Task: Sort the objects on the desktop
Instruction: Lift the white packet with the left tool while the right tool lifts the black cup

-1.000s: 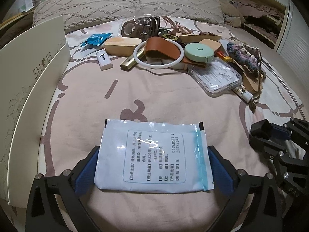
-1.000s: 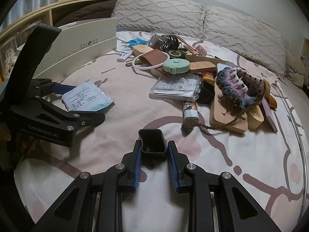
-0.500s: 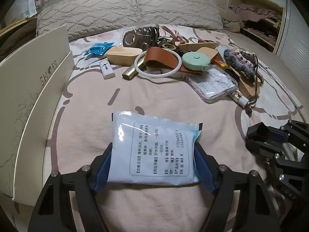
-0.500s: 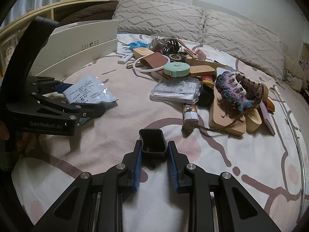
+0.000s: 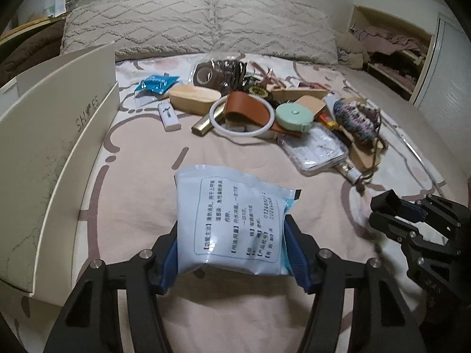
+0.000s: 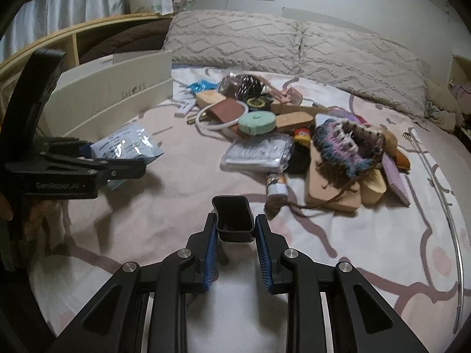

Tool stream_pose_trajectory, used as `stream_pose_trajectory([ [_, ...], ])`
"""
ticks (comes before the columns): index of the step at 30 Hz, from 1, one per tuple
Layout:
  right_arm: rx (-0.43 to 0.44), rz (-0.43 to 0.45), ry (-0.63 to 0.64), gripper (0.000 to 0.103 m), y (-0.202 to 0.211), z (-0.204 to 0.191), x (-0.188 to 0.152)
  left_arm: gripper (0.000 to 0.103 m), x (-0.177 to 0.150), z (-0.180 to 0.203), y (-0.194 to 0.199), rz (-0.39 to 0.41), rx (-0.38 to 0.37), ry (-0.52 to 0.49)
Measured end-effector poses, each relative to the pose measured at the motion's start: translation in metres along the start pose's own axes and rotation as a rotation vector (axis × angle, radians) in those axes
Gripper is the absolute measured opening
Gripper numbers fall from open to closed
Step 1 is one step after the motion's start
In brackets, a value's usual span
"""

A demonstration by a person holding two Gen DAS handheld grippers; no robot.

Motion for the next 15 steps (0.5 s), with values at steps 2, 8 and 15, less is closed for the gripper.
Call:
stream_pose_trajectory([
  [2,-0.007,0.015,-0.005,0.026,0.005,0.001,0.005,0.062,0.003,0.001,0.006,0.014,-0.009,0.0],
  [8,-0.02,0.038,-0.021,0.026,0.014,0.005,0.017,0.062,0.022,0.004,0.025,0.061,-0.013,-0.016],
  [15,-0.018,0.076,-0.047,0.026,0.024,0.007,0.044,0.062,0.06,0.006,0.044,0.122,-0.007,0.003],
])
Point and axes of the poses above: each gripper's, at about its wrist camera, not at the fingertips, and y roughly against the way its jaws point, z to its right, x to its top, the point moved 10 cm from there along -y, roughly the way its jaws point
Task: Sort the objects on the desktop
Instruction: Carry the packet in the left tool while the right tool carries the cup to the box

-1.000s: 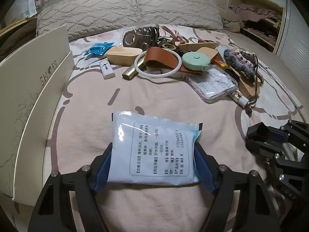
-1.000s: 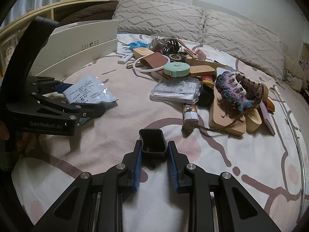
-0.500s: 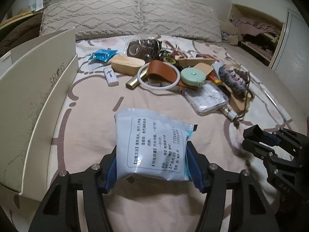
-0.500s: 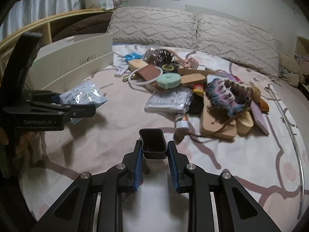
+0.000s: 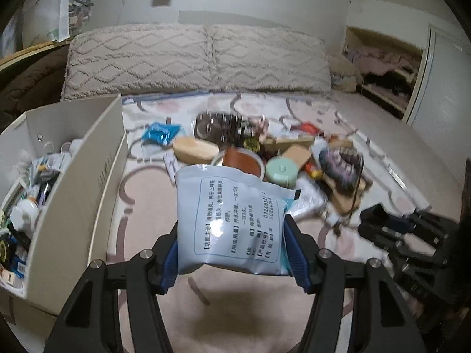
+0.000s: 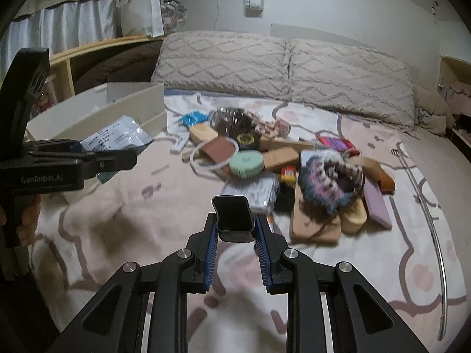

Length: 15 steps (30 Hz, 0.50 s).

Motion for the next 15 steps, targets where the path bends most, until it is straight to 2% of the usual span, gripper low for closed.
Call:
stream_pose_trajectory([
  [8,0.009,0.037,-0.004,0.026,0.0,-0.007,0.037,0.062,0.048,-0.008,0.009,0.065,-0.006,0.05],
  [15,0.028,0.068,-0.001,0.026,-0.002,-0.02,0.072,0.062,0.087,-0.036,0.02,0.132,0.03,0.094],
])
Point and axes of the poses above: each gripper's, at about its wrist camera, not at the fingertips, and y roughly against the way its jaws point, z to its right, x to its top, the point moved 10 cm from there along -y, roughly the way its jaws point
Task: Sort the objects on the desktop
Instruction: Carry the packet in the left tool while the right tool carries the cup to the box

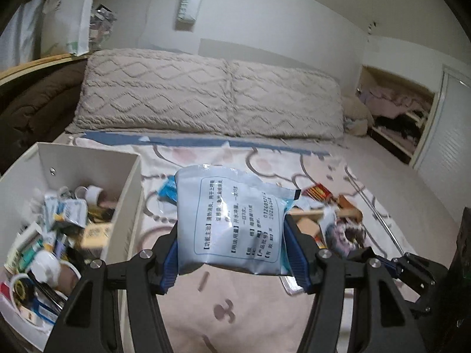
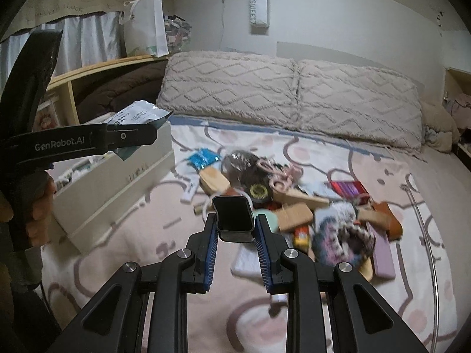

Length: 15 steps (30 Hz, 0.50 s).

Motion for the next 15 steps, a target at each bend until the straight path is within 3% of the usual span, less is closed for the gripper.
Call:
stream_pose_trajectory([
  [15,0.089,0.026,0.001,0.026,-0.022,-0.059,0.061,0.062,0.017,-0.09,0.019,0.053,0.138,0.04],
])
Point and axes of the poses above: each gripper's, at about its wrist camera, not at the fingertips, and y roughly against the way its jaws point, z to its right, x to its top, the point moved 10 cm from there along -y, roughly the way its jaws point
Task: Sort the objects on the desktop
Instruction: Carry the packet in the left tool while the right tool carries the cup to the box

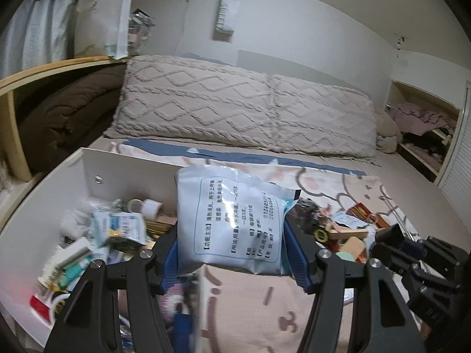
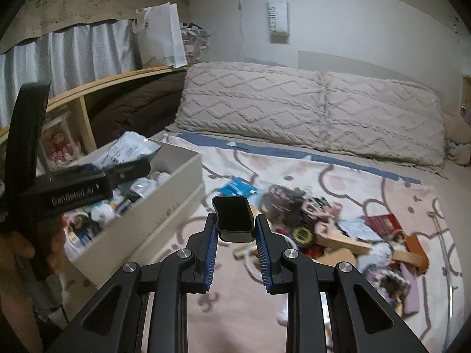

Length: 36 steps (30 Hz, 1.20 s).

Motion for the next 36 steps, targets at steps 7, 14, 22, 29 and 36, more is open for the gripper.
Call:
stream_pose_trajectory([
  [7,0.055,0.006,0.028,0.026,-0.015,-0.042,0.021,0.062,-0.001,-0.04,0.007,0.003,0.062,0.024],
  [14,0.111,-0.029,0.033,0.026,-0.039,-0.076,0.028,0.062,-0.003,-0.086,0.016,0.009,0.133,0.075],
  [22,0.171,-0.088,0.048,0.026,-0.062,-0.11,0.028,0.062,-0.015,-0.126,0.017,-0.017,0.214,0.093],
  [29,0.231,-0.148,0.063,0.026,-0.078,-0.142,0.024,0.062,-0.025,-0.143,0.018,-0.047,0.247,0.096],
  [36,0.248,-0.189,0.082,0.026,-0.088,-0.159,0.018,0.062,-0.033,-0.162,0.025,-0.061,0.282,0.106],
])
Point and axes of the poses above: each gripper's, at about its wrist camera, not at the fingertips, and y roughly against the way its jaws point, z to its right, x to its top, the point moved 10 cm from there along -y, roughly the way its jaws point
